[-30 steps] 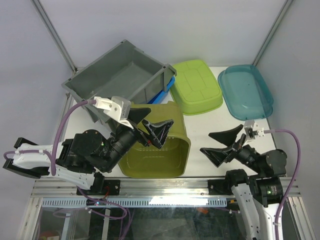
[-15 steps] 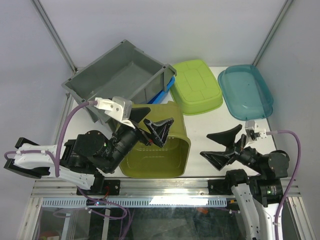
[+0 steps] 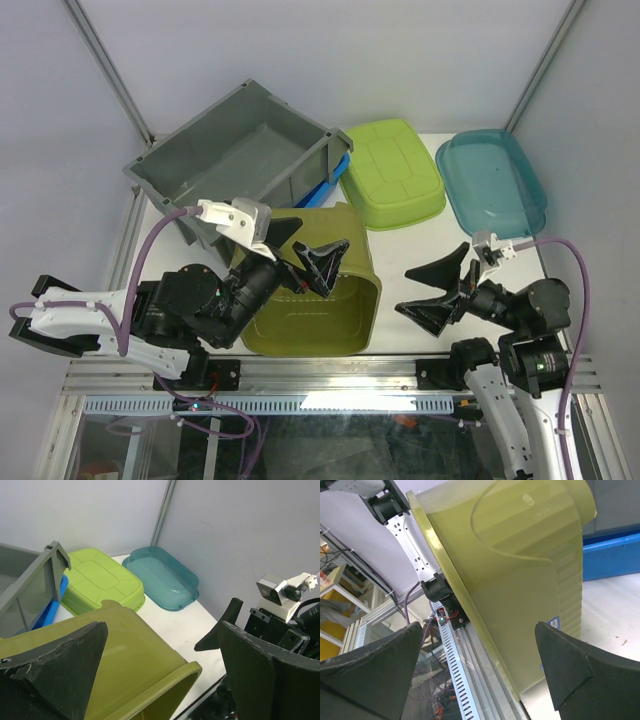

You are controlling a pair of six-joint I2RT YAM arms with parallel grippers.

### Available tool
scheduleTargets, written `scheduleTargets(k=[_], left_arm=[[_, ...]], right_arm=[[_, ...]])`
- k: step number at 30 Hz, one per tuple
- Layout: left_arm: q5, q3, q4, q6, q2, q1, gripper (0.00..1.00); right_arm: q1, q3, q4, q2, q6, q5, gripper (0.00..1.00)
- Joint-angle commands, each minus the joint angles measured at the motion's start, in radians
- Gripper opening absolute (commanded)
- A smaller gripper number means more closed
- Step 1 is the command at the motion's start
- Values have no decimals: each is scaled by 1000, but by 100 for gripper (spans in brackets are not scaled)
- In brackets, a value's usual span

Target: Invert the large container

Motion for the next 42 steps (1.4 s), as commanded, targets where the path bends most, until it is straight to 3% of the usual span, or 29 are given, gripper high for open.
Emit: scheduleTargets(k=[1, 42], left_arm=[[-13, -8, 63, 42, -20, -94, 99], [5, -72, 91, 58, -22, -4, 99]], right_arm=[[7, 69, -36, 35, -63, 46, 99], [79, 146, 75, 228, -106, 53, 99]])
